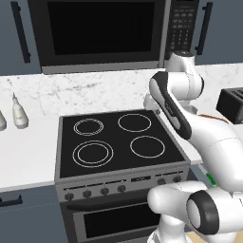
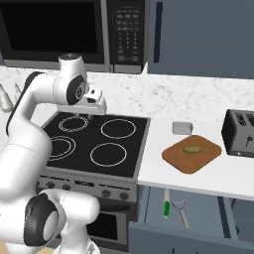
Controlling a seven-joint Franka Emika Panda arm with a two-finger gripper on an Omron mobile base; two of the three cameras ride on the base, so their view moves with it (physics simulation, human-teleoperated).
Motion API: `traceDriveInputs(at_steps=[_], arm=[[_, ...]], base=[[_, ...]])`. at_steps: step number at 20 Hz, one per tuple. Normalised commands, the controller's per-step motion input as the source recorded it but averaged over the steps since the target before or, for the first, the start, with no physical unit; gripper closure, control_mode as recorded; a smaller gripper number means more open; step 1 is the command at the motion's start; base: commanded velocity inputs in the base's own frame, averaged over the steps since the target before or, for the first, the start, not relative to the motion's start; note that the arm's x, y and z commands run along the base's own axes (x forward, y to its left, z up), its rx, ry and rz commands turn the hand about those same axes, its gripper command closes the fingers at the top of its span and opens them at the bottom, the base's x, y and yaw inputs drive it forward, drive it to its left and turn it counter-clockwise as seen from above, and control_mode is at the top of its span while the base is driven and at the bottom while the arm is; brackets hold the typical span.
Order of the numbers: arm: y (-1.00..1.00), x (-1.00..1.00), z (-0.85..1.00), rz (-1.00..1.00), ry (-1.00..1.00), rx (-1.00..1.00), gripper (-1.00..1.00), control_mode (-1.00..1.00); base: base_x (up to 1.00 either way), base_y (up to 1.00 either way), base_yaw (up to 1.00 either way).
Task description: Place the appropriate cutting tool for cutting the potato skin on the cutting board.
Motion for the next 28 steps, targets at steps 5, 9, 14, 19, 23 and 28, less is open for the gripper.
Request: traceDriveInputs(at_steps=[5,9,14,19,23,28], arm=[[-0.34,-0.29,-0.33,0.00,0.00,0.00,-1.00,-1.00],[-0.93,-0.89,-0.57,-0.02,0.00,0.00,-1.00,-1.00],[-1.00,-0.88,-0.58,-0.05,0.08,0.03,-1.00,-1.00],[-1.00,-0.25,-0.64,0.00,0.24,0.00,-1.00,-1.00],[-1.00,0.00,-0.73,0.00,0.20,0.00,-1.00,-1.00],[-1.00,0.14,-0.95,0.00,0.22,0.00,-1.00,-1.00]], base=[[0.00,0.00,0.00],[0.00,0.00,0.00],[0.00,0.00,0.00],[0.00,0.00,0.00],[0.00,0.00,0.00],[0.00,0.00,0.00]])
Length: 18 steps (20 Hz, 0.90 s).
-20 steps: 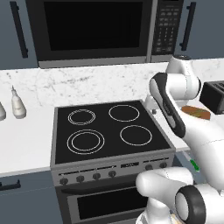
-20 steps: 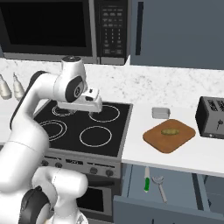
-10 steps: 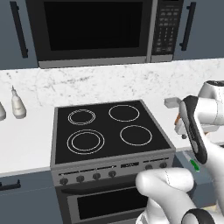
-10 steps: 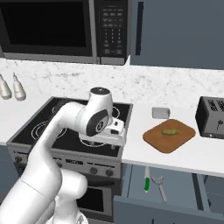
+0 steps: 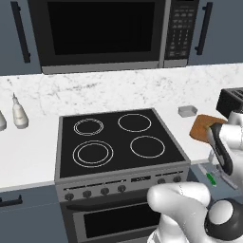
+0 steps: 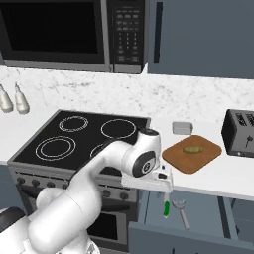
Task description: Place the appropriate cutting tool for cutting the potato skin on the cutting board.
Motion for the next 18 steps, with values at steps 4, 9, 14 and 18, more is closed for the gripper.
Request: traceDriveInputs(at_steps=[4,9,14,18], arm=[[-0.96,0.07,-0.94,0.00,0.14,0.01,-1.00,-1.00],[-0.75,0.13,-0.71,0.00,0.01,0.05,-1.00,-1.00],[-0.40,0.17,-0.32,0.00,0.00,0.05,-1.00,-1.00],[-0.10,0.25,-0.38,0.03,0.00,0.02,-1.00,-1.00]], base=[[0.00,0.00,0.00],[0.00,0.00,0.00],[0.00,0.00,0.00],[0.00,0.00,0.00]])
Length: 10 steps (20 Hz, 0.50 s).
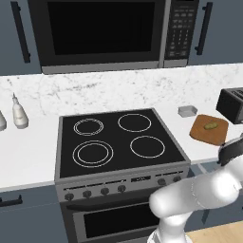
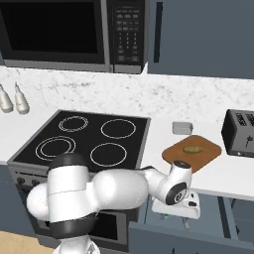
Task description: Place the appropriate cutting tool for cutting the potato skin on the cutting board.
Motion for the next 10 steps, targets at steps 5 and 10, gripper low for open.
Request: traceDriveInputs(at_steps=[5,10], arm=[[-0.06,0.41,-0.31,0.05,-0.01,0.03,-1.00,-1.00],[-0.08,0.10,-0.19,0.05,0.00,0.02,-1.00,-1.00]], base=[[0.00,0.00,0.00],[0.00,0.00,0.00]])
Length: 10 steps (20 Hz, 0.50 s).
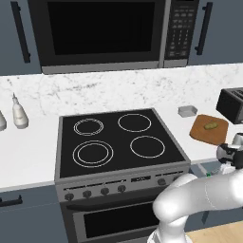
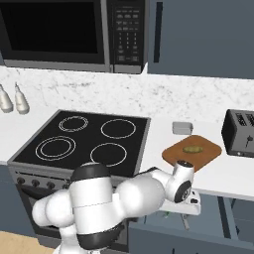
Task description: Place the appropriate cutting tool for cutting the potato skin on the cutting board.
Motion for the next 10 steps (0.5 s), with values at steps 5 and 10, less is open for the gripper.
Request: traceDriveInputs(at_steps=[5,10], arm=[[-0.10,-0.06,-0.19,0.02,0.05,0.01,-1.00,-1.00],[-0.01,-0.07,-0.28,0.00,0.11,0.02,-1.00,-1.00]], base=[[0.00,0.00,0.00],[0.00,0.00,0.00]])
